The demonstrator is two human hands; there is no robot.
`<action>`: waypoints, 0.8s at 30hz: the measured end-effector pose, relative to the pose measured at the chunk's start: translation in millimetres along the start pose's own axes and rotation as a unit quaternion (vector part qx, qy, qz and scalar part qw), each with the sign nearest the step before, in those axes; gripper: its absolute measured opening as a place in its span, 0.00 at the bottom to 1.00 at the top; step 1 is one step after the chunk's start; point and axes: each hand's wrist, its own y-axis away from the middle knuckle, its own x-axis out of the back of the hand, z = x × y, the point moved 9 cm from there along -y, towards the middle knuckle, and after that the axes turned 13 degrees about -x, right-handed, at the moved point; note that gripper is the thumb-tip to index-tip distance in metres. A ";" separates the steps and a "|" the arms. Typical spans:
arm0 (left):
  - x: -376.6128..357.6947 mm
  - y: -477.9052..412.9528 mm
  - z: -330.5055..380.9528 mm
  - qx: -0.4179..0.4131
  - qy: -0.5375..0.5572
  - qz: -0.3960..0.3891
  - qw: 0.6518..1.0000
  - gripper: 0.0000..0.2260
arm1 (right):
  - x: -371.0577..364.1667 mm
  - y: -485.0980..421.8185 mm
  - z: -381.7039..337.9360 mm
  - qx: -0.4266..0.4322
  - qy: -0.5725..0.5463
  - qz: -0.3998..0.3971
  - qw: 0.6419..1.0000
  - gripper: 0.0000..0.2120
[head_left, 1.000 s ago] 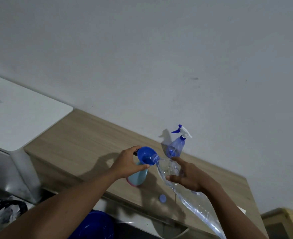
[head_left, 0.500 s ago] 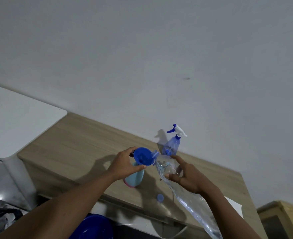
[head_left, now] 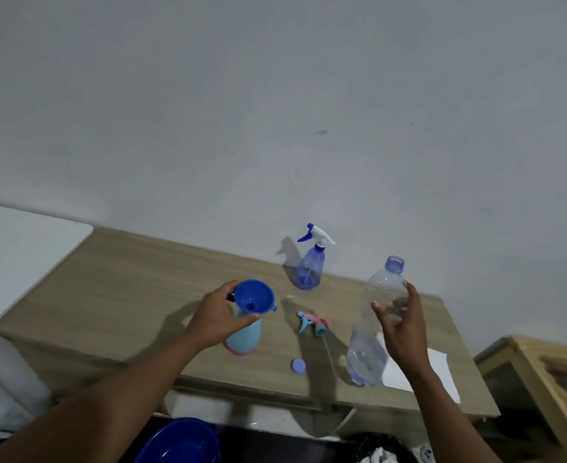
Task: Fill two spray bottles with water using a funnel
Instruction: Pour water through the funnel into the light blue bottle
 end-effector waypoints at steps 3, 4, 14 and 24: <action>-0.2 0.7 0.3 0.003 0.001 -0.003 1.000 0.26 | 4.9 2.3 10.5 -0.022 -0.024 0.024 0.999 0.36; 0.0 0.8 0.6 0.005 0.000 -0.003 1.000 0.26 | 6.5 2.3 13.1 -0.028 -0.028 0.032 0.999 0.36; 0.4 -0.2 1.3 -0.002 0.002 -0.010 1.000 0.26 | 16.8 13.9 27.2 -0.085 -0.103 0.090 0.987 0.41; 2.5 -2.5 -1.8 0.004 0.006 -0.013 1.000 0.29 | -94.0 58.6 -43.9 0.042 -0.060 -0.050 0.996 0.03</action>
